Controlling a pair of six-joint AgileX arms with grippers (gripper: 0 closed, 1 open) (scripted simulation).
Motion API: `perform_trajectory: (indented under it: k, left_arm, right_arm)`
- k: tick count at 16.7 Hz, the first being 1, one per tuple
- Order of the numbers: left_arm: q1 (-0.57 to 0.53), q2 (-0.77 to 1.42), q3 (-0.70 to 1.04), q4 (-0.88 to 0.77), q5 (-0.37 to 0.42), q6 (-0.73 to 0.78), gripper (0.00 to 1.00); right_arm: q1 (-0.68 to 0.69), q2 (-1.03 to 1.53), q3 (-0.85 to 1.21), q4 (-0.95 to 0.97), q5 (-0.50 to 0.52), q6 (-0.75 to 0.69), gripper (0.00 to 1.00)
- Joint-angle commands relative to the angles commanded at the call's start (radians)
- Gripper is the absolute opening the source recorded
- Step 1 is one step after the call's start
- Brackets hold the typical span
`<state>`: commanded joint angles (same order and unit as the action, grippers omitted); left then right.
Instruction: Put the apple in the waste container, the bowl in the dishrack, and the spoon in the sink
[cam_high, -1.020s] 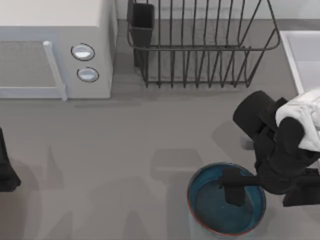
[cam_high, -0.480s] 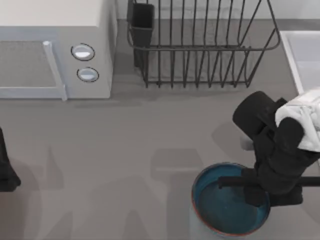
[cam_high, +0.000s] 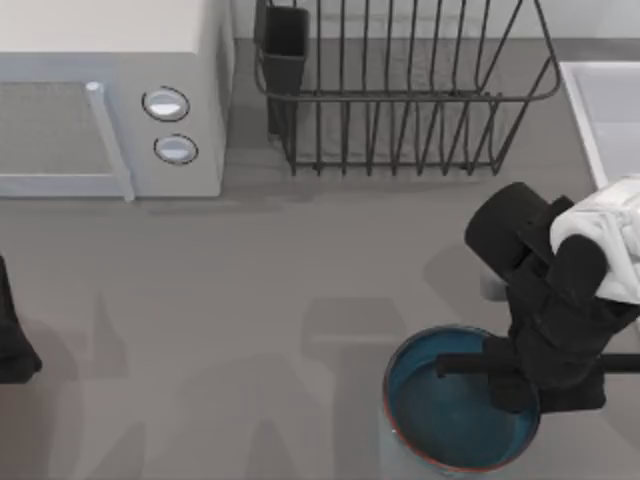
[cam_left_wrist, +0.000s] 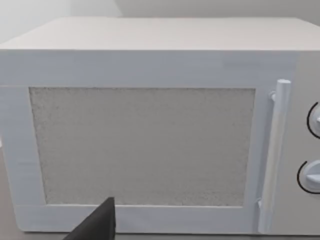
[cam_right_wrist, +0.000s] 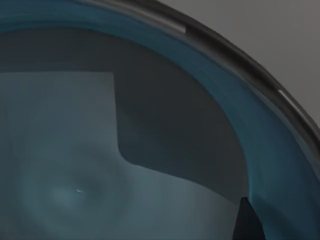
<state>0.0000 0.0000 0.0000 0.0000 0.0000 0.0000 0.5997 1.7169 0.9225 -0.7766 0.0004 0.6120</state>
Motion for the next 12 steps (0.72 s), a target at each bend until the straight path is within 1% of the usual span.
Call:
perform_trajectory:
  k: [4, 10, 12]
  left_arm:
    - [0.000, 0.000, 0.000, 0.000, 0.000, 0.000, 1.00]
    - [0.000, 0.000, 0.000, 0.000, 0.000, 0.000, 1.00]
    - [0.000, 0.000, 0.000, 0.000, 0.000, 0.000, 1.00]
  right_arm:
    - [0.001, -0.016, 0.037, -0.042, 0.000, 0.001, 0.00]
    - [-0.002, -0.096, 0.216, -0.338, 0.001, -0.002, 0.00]
    - [-0.004, -0.126, 0.263, -0.397, 0.000, -0.005, 0.00]
